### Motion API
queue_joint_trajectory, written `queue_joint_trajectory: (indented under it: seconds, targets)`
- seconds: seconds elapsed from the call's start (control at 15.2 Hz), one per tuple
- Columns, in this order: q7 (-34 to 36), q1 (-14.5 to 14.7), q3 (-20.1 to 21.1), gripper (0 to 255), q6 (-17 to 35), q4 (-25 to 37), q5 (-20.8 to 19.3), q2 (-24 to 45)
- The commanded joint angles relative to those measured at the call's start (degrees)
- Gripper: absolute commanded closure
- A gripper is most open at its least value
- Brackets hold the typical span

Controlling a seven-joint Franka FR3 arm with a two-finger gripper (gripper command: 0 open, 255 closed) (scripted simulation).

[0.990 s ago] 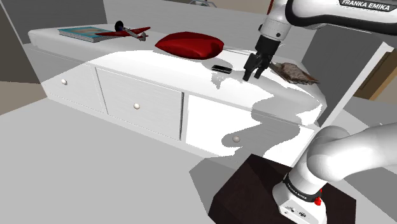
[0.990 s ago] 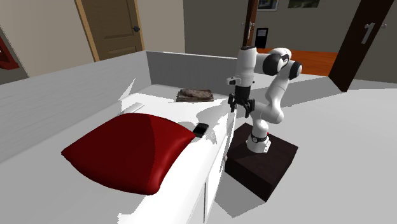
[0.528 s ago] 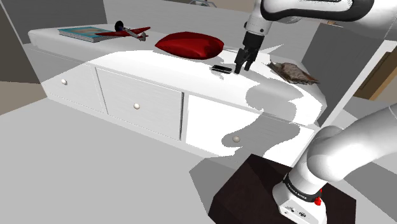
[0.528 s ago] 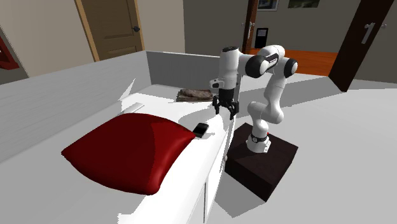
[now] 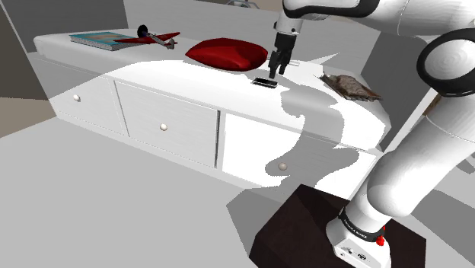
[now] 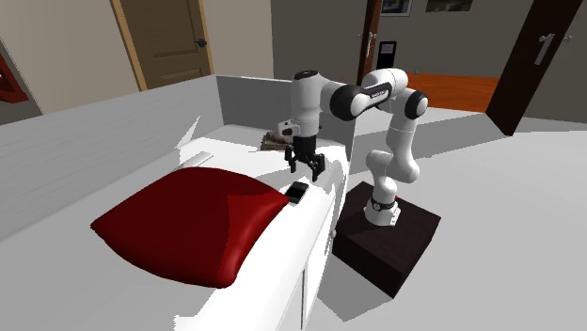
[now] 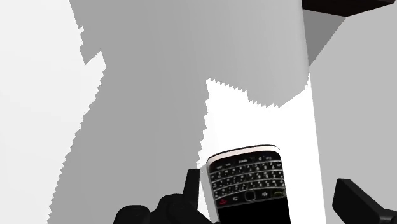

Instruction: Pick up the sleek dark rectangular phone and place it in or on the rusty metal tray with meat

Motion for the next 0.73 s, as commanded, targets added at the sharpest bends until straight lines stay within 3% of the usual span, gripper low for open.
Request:
queue_joint_trajectory:
  seconds: [0.0,0.4,0.66]
  targets:
    - [-1.1,-0.1,-0.2,0,0.2,1.4,0.0,1.9]
    - [-1.0,-0.1,-0.2,0,5.0,-4.1,-0.2,1.1]
    - [-1.0,-0.1,-0.2,0,5.5,-4.6,-0.2,1.1]
